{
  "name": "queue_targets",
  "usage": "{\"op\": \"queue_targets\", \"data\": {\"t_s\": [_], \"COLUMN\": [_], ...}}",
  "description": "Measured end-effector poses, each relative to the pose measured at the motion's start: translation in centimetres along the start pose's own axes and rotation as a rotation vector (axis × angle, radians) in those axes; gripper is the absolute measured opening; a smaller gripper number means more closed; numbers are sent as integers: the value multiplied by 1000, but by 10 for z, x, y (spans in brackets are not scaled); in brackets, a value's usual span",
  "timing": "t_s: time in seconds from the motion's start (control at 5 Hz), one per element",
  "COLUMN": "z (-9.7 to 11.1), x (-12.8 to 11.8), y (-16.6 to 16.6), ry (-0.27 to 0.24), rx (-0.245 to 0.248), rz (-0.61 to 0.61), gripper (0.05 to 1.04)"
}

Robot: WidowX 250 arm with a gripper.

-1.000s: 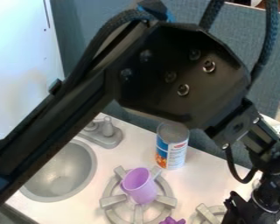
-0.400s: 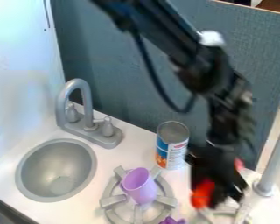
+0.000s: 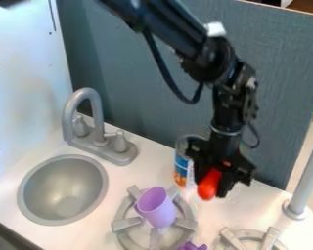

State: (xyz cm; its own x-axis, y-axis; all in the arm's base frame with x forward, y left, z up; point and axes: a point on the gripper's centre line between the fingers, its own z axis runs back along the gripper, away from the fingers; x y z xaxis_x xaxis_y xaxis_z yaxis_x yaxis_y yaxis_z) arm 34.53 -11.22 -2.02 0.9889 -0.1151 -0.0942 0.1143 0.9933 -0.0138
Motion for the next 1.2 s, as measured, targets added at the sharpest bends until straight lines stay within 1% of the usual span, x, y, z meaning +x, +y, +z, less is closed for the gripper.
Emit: {"op": "queue_targets", "data": {"t_s": [0.2,0.4,0.6,0.8,1.0,1.2], "z": [-22,-47,-64,-72,-90,-91], "x": [11,10,13,26,33,40], "y": [4,-6,-20,-23,-21,-21], "ry": [4,8,11,0,28,47], "rx": [48,72,64,65,91,111], "rz": [104,119,104,100,104,109], "gripper": [565,565,565,564,564,564]}}
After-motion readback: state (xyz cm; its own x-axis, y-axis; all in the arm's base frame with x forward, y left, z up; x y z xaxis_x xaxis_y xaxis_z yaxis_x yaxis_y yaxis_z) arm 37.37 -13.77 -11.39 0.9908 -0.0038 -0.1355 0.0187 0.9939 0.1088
